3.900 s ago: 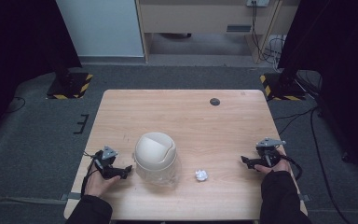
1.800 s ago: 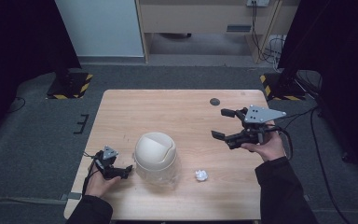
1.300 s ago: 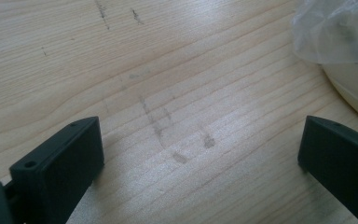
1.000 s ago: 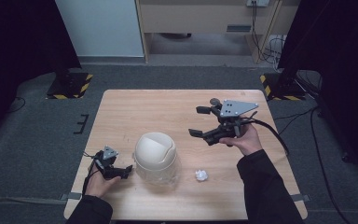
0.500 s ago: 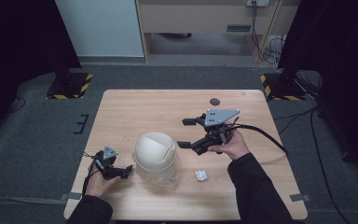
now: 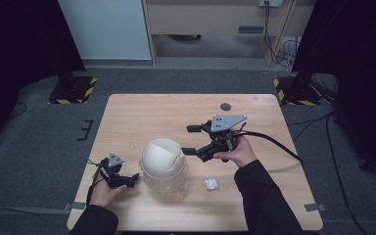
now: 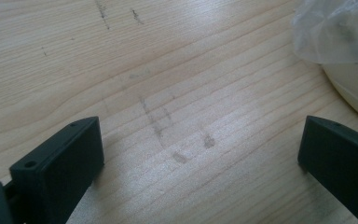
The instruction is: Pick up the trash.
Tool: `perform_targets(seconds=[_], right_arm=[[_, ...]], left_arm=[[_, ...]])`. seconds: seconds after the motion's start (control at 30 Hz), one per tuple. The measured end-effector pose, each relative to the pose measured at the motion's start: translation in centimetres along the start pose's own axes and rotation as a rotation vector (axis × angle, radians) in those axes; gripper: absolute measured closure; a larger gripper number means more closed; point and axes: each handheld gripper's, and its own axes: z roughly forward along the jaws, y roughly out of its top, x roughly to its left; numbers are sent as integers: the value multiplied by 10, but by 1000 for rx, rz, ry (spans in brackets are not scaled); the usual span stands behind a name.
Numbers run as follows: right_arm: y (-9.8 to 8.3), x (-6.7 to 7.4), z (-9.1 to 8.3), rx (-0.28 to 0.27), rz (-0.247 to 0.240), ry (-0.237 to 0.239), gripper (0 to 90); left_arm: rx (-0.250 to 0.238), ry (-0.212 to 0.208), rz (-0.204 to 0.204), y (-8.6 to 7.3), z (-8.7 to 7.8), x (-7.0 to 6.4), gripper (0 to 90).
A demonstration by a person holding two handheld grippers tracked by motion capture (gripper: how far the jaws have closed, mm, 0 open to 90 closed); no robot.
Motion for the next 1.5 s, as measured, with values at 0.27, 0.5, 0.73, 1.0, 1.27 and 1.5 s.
perform_targets(seconds=[0.27,0.5,0.73,1.0,1.27,1.5], right_arm=[[26,1,5,39,-36,-3,178],[42,3,14,49,-50,19,191],[22,3,23,123,-26,34,217],[-2,8,29,174,-11,91,225],[-12,13,37,218,-8,136,223],[-16,15,41,240,-6,152,217]], left_arm=[[0,0,0,0,0,0,0],[0,0,0,0,0,0,0],[0,0,-1,0,0,0,0],[0,0,-1,0,0,0,0],[0,0,-1,0,0,0,0],[0,0,0,0,0,0,0]])
